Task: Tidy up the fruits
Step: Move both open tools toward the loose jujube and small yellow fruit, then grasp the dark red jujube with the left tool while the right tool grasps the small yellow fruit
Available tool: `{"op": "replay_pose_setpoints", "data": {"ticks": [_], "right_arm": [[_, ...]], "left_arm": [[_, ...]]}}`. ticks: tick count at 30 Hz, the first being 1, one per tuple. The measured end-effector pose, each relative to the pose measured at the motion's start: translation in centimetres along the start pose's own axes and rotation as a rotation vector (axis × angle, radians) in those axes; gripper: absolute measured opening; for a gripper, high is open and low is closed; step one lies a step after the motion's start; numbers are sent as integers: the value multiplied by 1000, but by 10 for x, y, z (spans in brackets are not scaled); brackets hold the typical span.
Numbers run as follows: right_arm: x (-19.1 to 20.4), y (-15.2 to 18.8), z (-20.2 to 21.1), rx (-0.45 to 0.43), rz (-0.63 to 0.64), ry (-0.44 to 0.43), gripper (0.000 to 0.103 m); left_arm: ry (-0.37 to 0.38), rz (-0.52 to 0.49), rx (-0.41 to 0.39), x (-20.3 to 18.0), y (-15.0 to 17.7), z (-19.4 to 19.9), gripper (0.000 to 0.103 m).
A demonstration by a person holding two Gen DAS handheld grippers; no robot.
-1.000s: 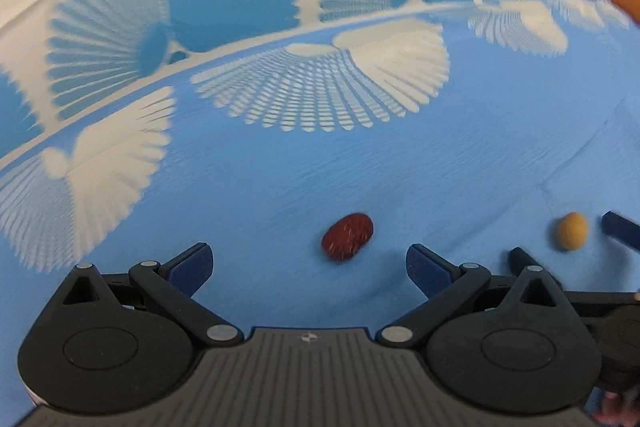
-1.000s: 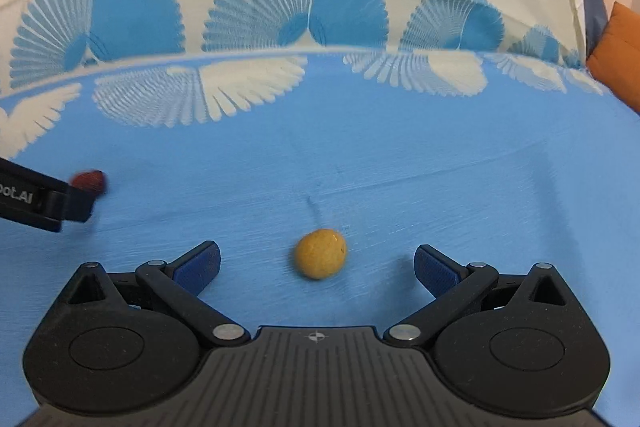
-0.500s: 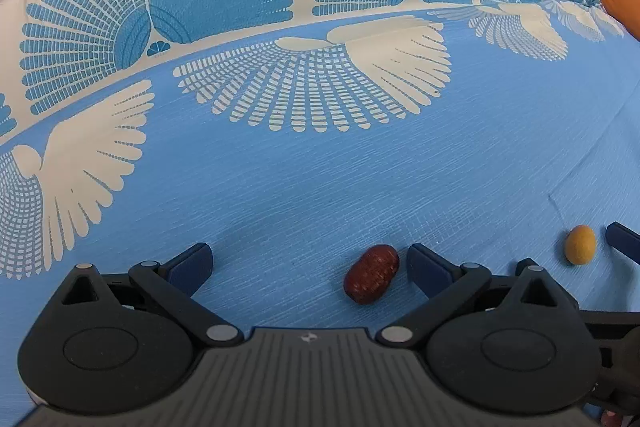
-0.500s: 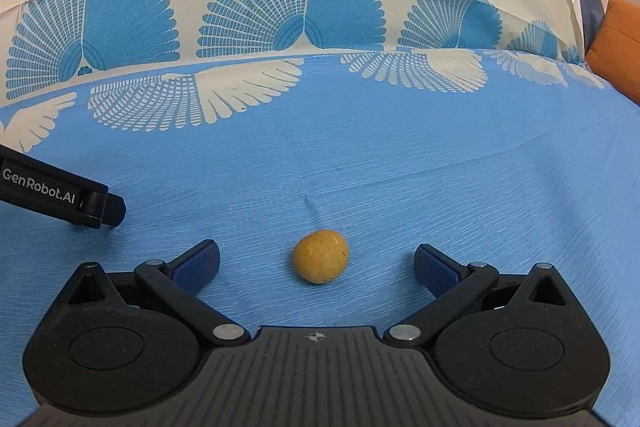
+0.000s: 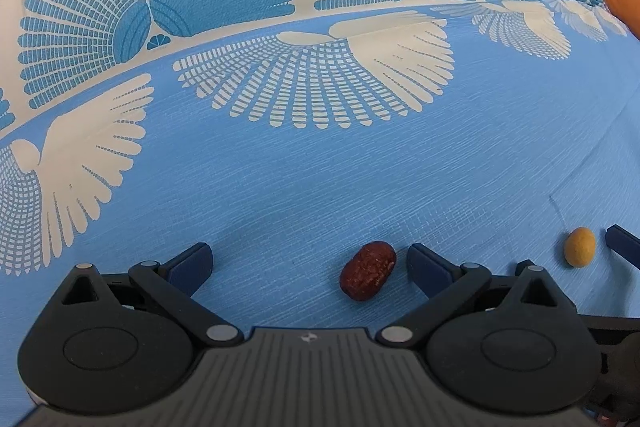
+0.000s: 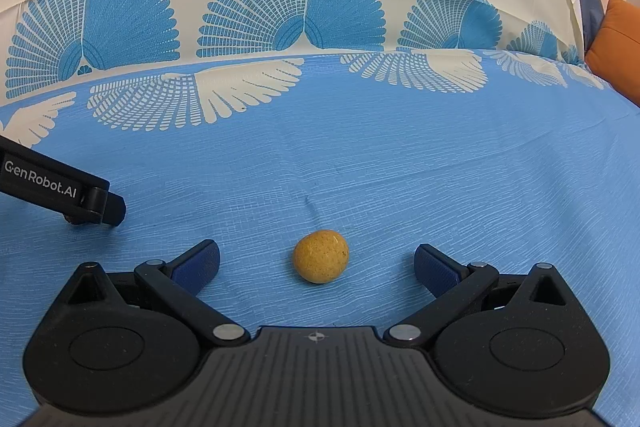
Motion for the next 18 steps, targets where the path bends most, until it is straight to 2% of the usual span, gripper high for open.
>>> {"op": "replay_pose_setpoints", "data": {"ticks": [6, 7, 8, 9, 10, 12, 15, 18], "right_arm": [[1, -1, 0, 0, 0, 0, 102], [1, -1, 1, 4, -1, -2, 100], [1, -2, 2, 5, -1, -16, 83], [4, -4, 6, -5, 6, -37, 58], [7, -6, 11, -9, 29, -62, 28], [10, -6, 14, 1, 33, -77, 28], [10, -3, 18, -4, 37, -50, 28], [3, -7, 37, -3, 15, -25, 28]], "left_arm": [[-16, -2, 7, -1, 0, 2, 103], [-25, -14, 7, -4, 0, 5, 92], [-11, -27, 0, -6, 1, 12, 59], [3, -35, -3, -9, 2, 20, 37], [-7, -37, 6, -12, 4, 27, 24], [-1, -19, 5, -14, 8, 37, 24], [-17, -1, 25, -10, 12, 50, 24], [-20, 42, 13, 0, 16, 82, 24]]}}
Point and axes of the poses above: each gripper's, at about its wrist camera, not at the fingertips, and z roughly against the way its jaws point, x to its left, y to its underside, the point moved 3 cm from there along -z, roughly the way its jaws point, and after that the axes turned 1 degree about z, right-handed, at the moved point
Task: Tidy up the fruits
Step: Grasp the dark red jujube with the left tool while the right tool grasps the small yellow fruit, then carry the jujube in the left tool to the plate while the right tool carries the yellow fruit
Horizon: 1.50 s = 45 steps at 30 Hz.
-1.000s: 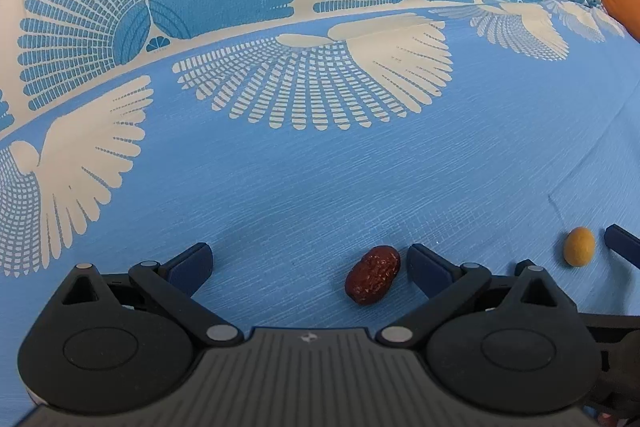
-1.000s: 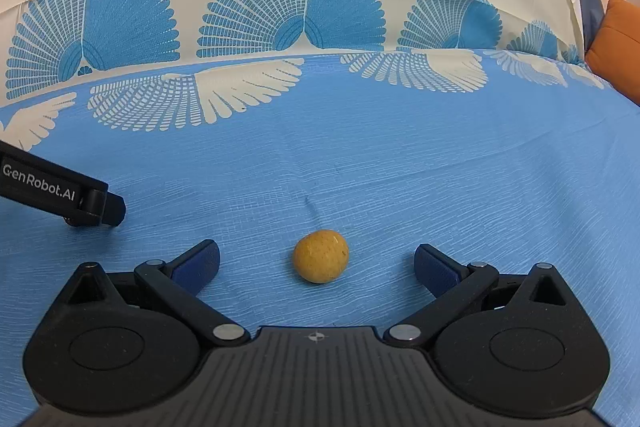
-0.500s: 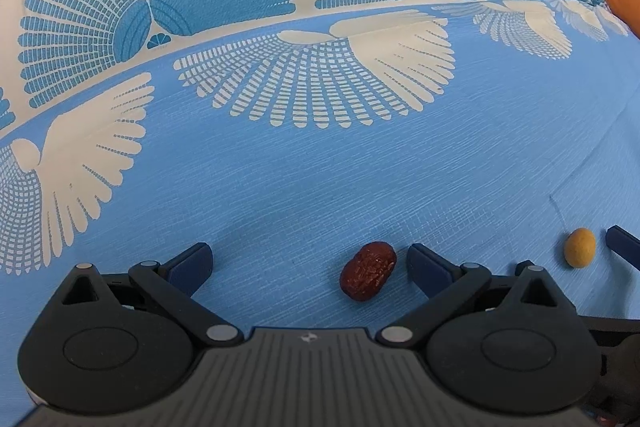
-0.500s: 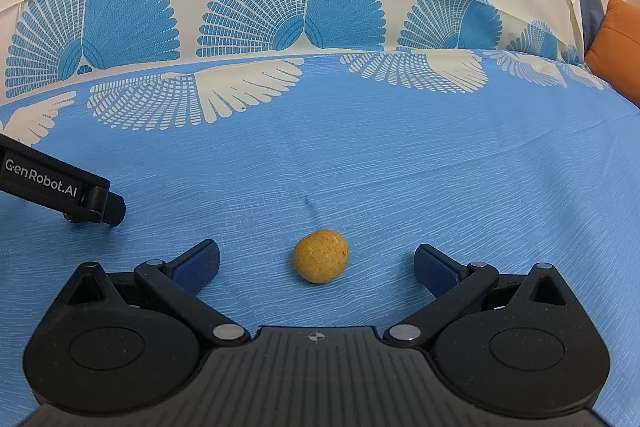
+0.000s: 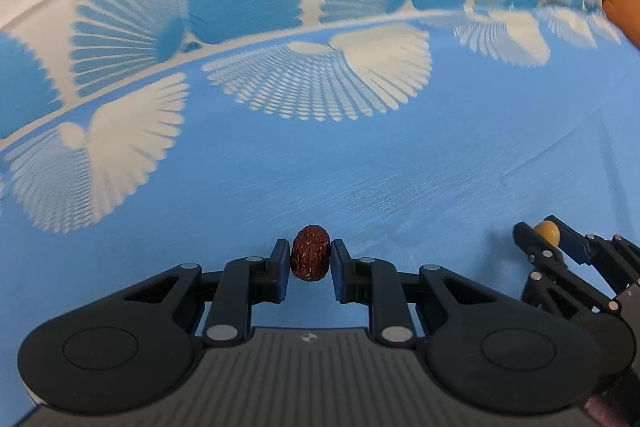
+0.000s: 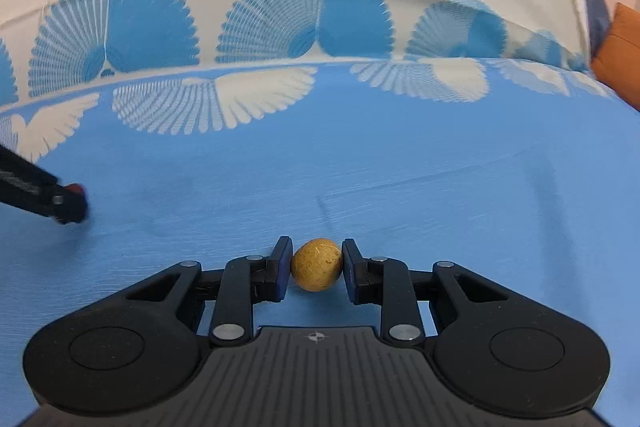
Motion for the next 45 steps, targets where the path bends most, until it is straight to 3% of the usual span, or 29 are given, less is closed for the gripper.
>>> {"op": "replay_pose_setpoints", "data": {"ticks": [6, 11, 15, 21, 28, 37, 45], "right_arm": [[10, -10, 64, -66, 68, -28, 28], [34, -2, 128, -76, 158, -108, 28], [57, 7, 183, -90, 236, -198, 28], [81, 19, 259, -47, 256, -363, 28], [115, 41, 338, 5, 280, -522, 28], [143, 92, 412, 15, 488, -637, 28], [143, 94, 436, -26, 519, -628, 28]], "left_arm": [[-40, 57, -12, 26, 22, 79, 24], [-94, 108, 5, 49, 57, 140, 24], [-146, 153, 33, 69, 93, 189, 24], [-199, 228, 65, 101, 153, 255, 24], [-205, 339, 43, 127, 219, 324, 24], [-229, 359, 43, 127, 292, 368, 24], [-205, 377, 39, 125, 321, 381, 24]]}}
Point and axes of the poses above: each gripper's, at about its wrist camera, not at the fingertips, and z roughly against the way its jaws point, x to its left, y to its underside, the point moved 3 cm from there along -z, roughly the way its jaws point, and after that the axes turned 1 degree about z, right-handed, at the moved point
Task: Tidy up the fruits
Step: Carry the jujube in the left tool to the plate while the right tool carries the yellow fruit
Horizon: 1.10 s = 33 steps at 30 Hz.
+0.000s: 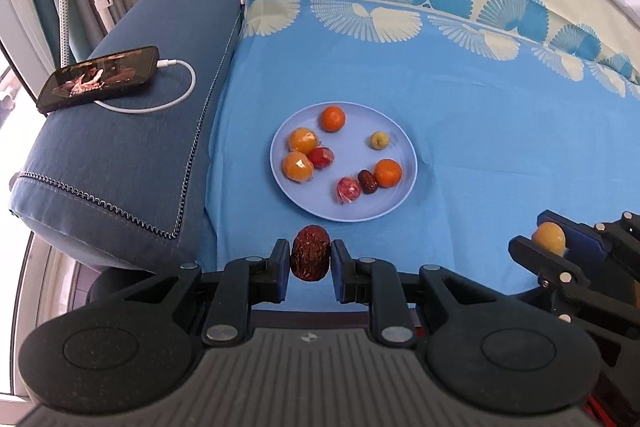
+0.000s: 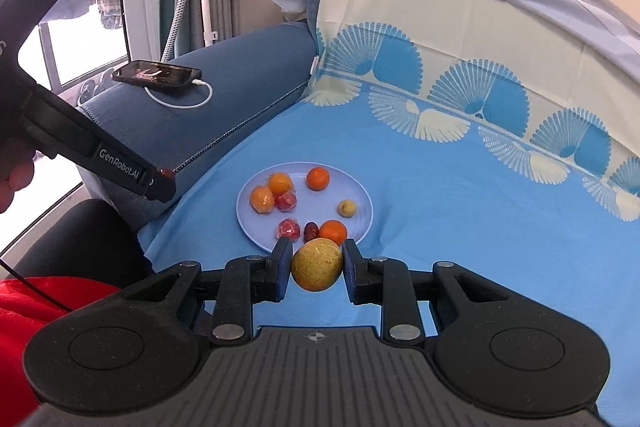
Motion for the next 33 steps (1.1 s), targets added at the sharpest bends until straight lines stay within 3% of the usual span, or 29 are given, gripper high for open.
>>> {"op": "replay_pose_setpoints", "data": {"ticks": [23, 33], "right_arm": [[3, 2, -7, 37, 9, 6, 28], [-7, -17, -53, 55, -13, 32, 28]], "left_arm": [[22, 16, 21, 7, 1, -10, 24], [14, 48, 25, 17, -42, -48, 24]]}}
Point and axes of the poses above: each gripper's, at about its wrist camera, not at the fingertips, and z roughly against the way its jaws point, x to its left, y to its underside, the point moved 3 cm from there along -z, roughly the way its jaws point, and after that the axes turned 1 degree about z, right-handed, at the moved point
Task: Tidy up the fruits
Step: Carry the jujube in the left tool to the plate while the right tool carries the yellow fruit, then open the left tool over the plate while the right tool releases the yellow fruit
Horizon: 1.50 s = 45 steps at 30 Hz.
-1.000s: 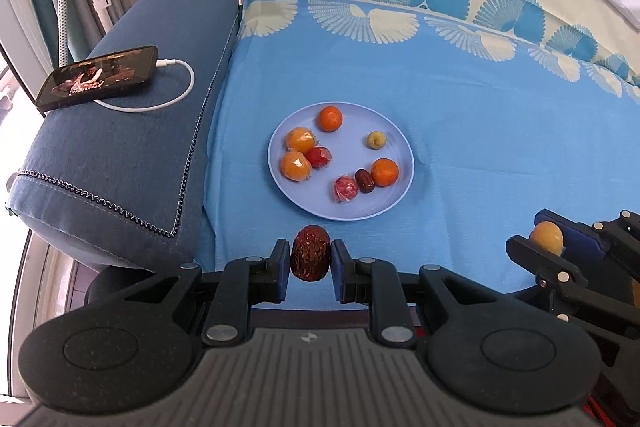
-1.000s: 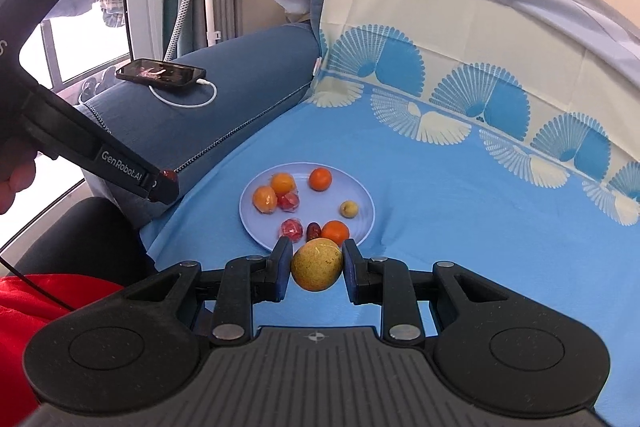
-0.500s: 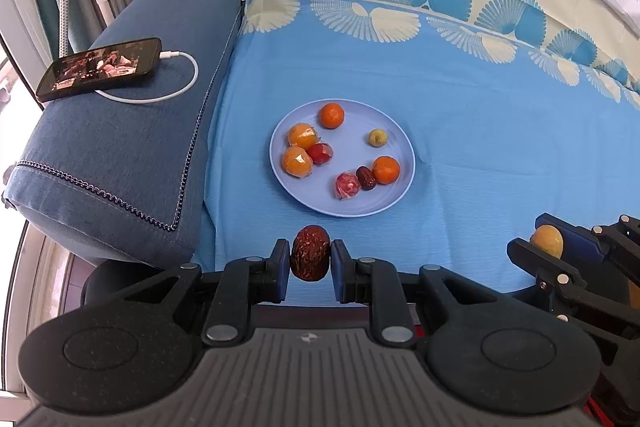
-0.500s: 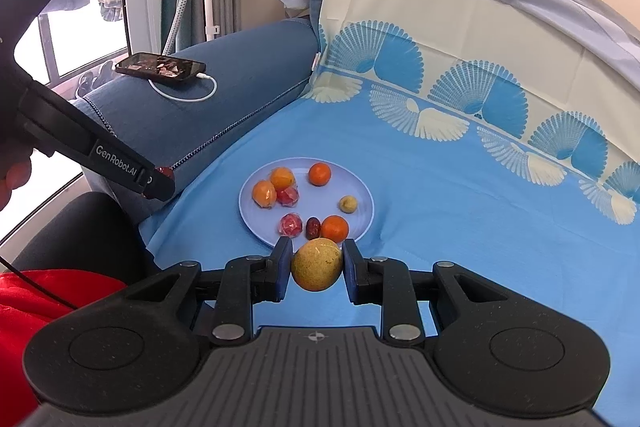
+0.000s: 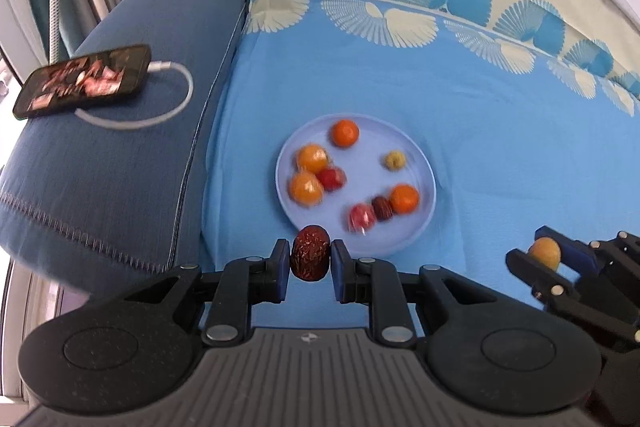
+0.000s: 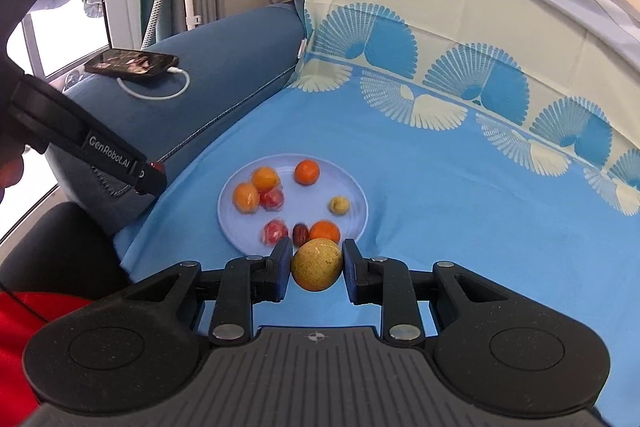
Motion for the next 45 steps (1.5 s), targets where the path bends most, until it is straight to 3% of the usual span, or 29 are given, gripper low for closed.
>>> {"op": "replay_pose_setpoints", "data": {"ticks": [11, 24, 25, 26, 27, 28, 29, 34, 45], "right_arm": [[-13, -36, -98, 37, 6, -14, 28], [-18, -31, -190, 123, 14, -26, 28], [-16, -29, -195, 128, 20, -30, 29], [-15, -29, -200, 131, 26, -39, 32], [-13, -28, -204, 136, 35, -51, 39], [-12, -28, -208, 141, 46, -52, 61], [-11, -28, -208, 134, 52, -47, 78], [-18, -33, -170, 104, 48, -5, 99], [-11, -8, -68, 62, -65, 47, 102]], "left_arm": [[-18, -31, 56, -14, -59, -87, 24], [-28, -72, 148, -20, -72, -170, 26], [-16, -75, 144, -20, -72, -173, 43], [-9, -75, 135, -20, -73, -173, 76], [-16, -69, 114, -19, -75, -171, 91], [-39, -57, 80, -18, -76, -165, 102], [-49, -50, 48, -16, -76, -158, 103], [-44, -51, 59, -10, -62, -117, 103], [-65, 26, 22, 0, -7, -42, 103]]}}
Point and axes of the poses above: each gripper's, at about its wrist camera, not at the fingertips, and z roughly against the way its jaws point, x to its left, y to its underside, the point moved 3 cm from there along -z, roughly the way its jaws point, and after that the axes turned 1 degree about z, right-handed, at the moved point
